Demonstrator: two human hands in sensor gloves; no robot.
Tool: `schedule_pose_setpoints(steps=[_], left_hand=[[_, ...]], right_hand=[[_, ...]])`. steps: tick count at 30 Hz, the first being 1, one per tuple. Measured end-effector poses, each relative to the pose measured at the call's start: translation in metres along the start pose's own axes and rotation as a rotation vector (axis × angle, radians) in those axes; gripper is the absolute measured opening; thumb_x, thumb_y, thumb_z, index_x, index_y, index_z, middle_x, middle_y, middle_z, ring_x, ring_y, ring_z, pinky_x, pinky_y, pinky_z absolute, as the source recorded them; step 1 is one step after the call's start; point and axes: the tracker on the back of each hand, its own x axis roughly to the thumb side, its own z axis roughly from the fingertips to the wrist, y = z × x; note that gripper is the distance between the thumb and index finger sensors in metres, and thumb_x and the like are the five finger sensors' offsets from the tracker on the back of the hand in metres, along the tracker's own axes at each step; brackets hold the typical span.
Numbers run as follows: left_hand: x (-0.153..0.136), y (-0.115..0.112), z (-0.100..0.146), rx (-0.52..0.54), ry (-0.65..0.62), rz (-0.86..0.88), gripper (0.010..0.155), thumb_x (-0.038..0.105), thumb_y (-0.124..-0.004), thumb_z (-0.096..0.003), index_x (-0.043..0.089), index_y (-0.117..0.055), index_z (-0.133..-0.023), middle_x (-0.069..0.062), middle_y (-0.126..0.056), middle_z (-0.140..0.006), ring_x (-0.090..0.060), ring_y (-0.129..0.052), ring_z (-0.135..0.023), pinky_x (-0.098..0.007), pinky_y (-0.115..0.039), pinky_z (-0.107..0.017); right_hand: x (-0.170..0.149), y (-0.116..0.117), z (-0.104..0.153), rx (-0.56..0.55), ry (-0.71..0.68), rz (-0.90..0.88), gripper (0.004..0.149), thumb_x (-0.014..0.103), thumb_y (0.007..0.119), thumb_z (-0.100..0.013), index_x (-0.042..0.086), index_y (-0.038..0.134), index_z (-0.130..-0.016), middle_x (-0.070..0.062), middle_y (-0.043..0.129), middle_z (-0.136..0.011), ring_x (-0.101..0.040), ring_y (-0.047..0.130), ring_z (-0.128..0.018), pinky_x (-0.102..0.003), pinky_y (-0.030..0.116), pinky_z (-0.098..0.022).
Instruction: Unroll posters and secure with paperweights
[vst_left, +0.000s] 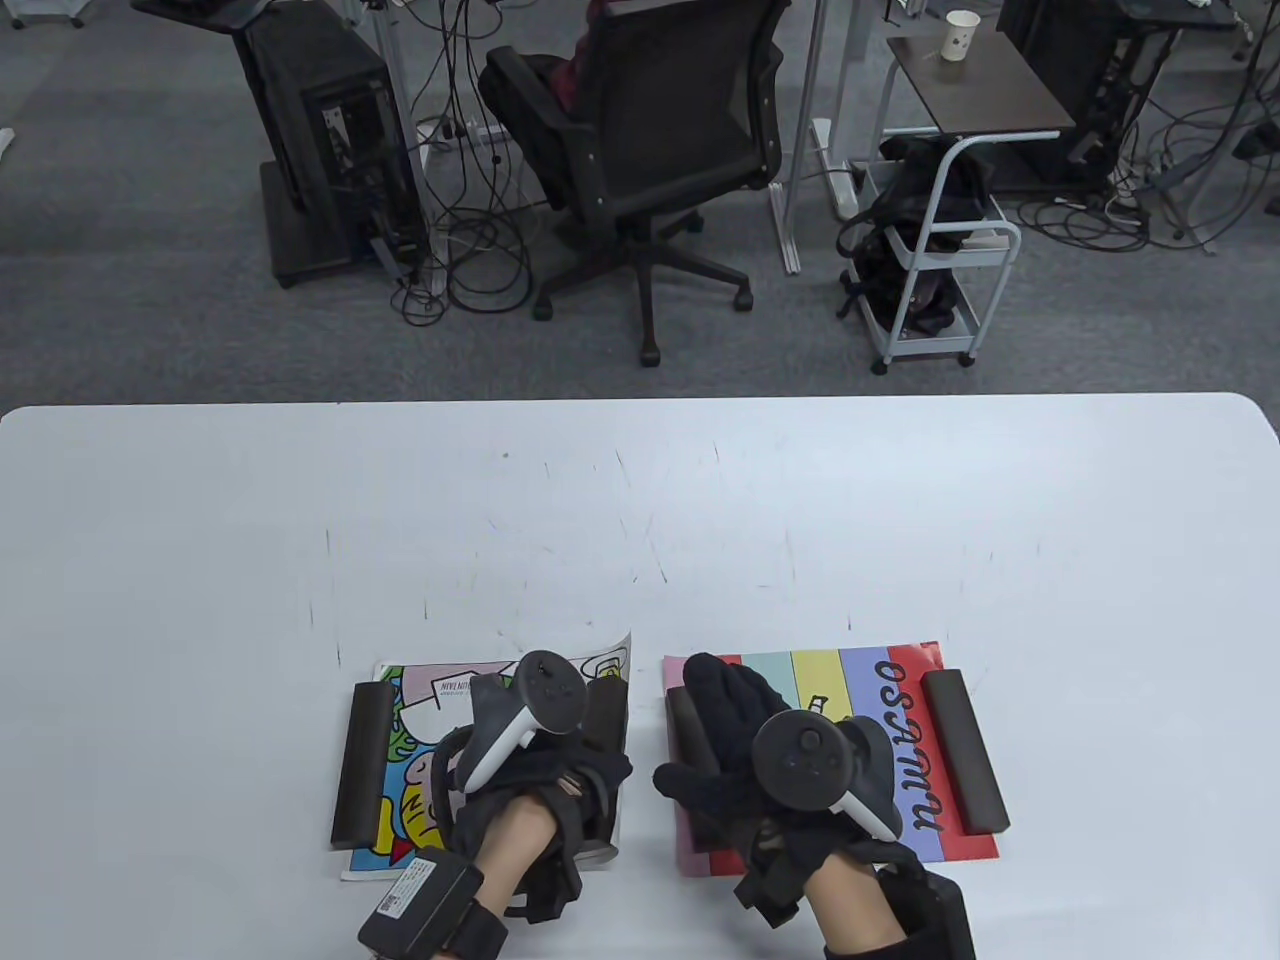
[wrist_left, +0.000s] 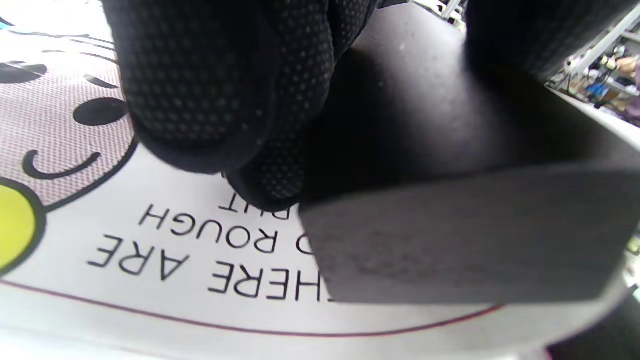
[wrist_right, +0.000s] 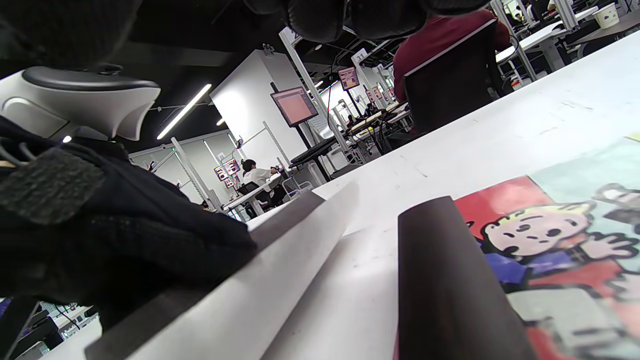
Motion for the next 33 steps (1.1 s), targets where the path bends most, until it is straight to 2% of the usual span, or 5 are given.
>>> schedule_pose_setpoints(steps=[12, 22, 27, 29, 33], left_hand=[[0.026, -0.029, -0.002, 0.046, 0.023, -0.217, 0.072, 0.060, -0.082, -0.0401, 0.004, -0.081, -0.084, -0.014, -0.097, -0.064, -0.017, -0.115, -0.040, -0.026, -0.099, -0.024], [0.025, -0.035, -0.002, 0.070, 0.013, -0.231, 0.073, 0.065, -0.078, -0.0396, 0.006, -0.082, -0.083, -0.011, -0.096, -0.062, -0.014, -0.113, -0.036, -0.026, -0.097, -0.024], [0.016, -0.027, 0.009, 0.071, -0.048, -0.149, 0.074, 0.062, -0.073, -0.0428, 0.009, -0.069, -0.095, -0.014, -0.086, -0.084, -0.024, -0.107, -0.057, -0.036, -0.092, -0.039], [0.013, -0.018, 0.017, 0.106, -0.081, -0.147, 0.076, 0.060, -0.071, -0.0437, 0.010, -0.062, -0.100, -0.016, -0.078, -0.093, -0.031, -0.099, -0.074, -0.042, -0.088, -0.048], [0.004, 0.008, 0.031, 0.218, -0.181, -0.086, 0.077, 0.059, -0.070, -0.0444, 0.011, -0.056, -0.103, -0.018, -0.069, -0.101, -0.038, -0.088, -0.086, -0.048, -0.082, -0.056]], right_hand=[[-0.004, 0.002, 0.001, 0.012, 0.027, 0.038, 0.091, 0.065, 0.073, -0.034, 0.019, 0.034, -0.102, -0.010, 0.045, -0.112, -0.044, 0.049, -0.101, -0.061, 0.047, -0.072], [-0.005, 0.003, 0.001, 0.021, 0.037, 0.067, 0.091, 0.066, 0.075, -0.035, 0.019, 0.034, -0.102, -0.011, 0.044, -0.112, -0.044, 0.047, -0.101, -0.061, 0.046, -0.072], [-0.005, 0.003, 0.001, 0.022, 0.039, 0.069, 0.091, 0.066, 0.075, -0.035, 0.020, 0.034, -0.102, -0.011, 0.044, -0.112, -0.045, 0.047, -0.101, -0.061, 0.046, -0.072], [-0.006, 0.003, 0.001, 0.020, 0.040, 0.064, 0.091, 0.066, 0.075, -0.035, 0.019, 0.034, -0.102, -0.011, 0.044, -0.112, -0.045, 0.047, -0.101, -0.061, 0.045, -0.072], [-0.007, 0.002, 0.001, 0.018, 0.044, 0.054, 0.091, 0.066, 0.075, -0.035, 0.019, 0.034, -0.102, -0.011, 0.044, -0.112, -0.045, 0.047, -0.101, -0.061, 0.046, -0.072]])
